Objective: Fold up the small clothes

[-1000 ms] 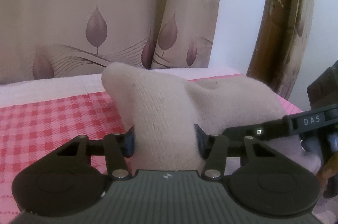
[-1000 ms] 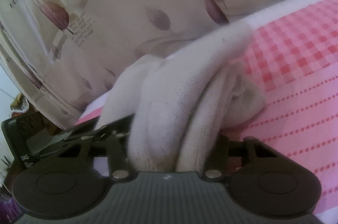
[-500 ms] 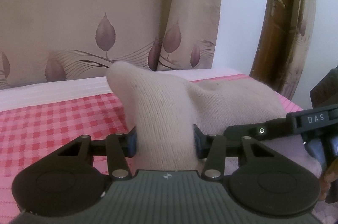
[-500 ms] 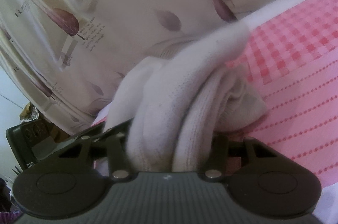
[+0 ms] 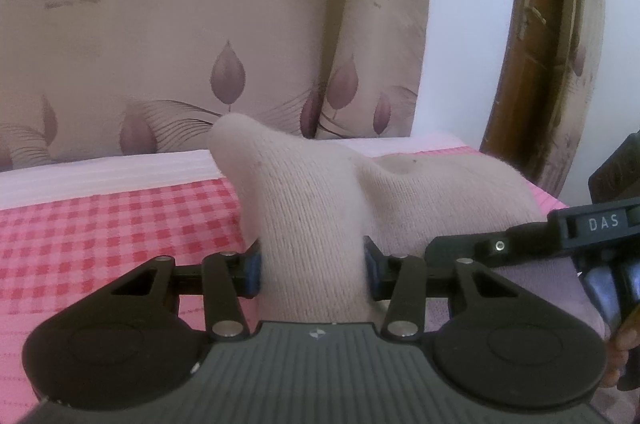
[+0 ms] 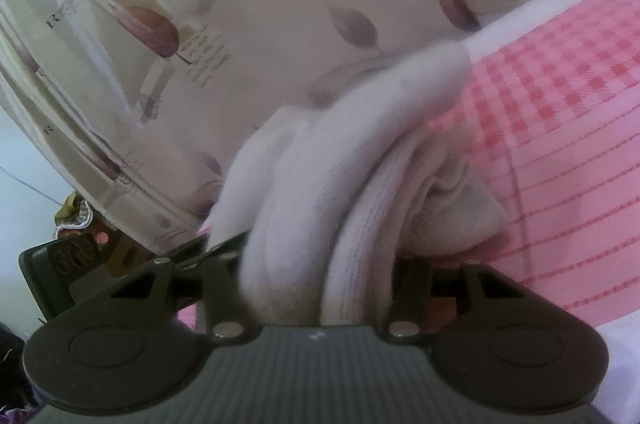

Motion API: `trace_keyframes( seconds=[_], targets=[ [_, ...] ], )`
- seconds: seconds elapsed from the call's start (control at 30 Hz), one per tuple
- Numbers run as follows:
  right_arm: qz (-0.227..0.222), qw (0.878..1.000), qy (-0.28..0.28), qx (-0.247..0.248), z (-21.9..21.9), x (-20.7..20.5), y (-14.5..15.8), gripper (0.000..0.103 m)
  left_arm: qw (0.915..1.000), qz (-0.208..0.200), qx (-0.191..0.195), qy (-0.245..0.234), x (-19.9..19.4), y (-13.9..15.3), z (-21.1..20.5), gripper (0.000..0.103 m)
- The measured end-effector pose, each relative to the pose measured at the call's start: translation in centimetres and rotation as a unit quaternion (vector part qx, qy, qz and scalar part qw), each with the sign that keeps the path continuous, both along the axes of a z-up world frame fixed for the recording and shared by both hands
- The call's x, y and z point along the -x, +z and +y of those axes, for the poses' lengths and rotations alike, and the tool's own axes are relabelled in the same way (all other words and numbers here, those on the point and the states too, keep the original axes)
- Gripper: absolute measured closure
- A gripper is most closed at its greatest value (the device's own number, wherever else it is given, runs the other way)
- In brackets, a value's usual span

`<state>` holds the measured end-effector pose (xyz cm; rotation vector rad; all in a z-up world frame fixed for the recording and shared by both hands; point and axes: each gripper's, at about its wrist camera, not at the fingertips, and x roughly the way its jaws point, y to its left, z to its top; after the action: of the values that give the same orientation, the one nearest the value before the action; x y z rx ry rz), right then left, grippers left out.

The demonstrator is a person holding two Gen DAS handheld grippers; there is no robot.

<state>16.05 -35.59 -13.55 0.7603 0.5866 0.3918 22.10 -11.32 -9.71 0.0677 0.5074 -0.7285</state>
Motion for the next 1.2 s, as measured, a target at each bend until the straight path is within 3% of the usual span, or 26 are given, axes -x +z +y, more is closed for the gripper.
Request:
trace_keyframes(
  seconds=[1.2],
  targets=[
    [-0.018, 0.996, 0.078, -0.034, 12.3, 3.5, 2.4, 0.053, 0.9956, -0.014, 0.001, 0.093, 7.8, 3.2, 13.7, 0.057]
  ],
)
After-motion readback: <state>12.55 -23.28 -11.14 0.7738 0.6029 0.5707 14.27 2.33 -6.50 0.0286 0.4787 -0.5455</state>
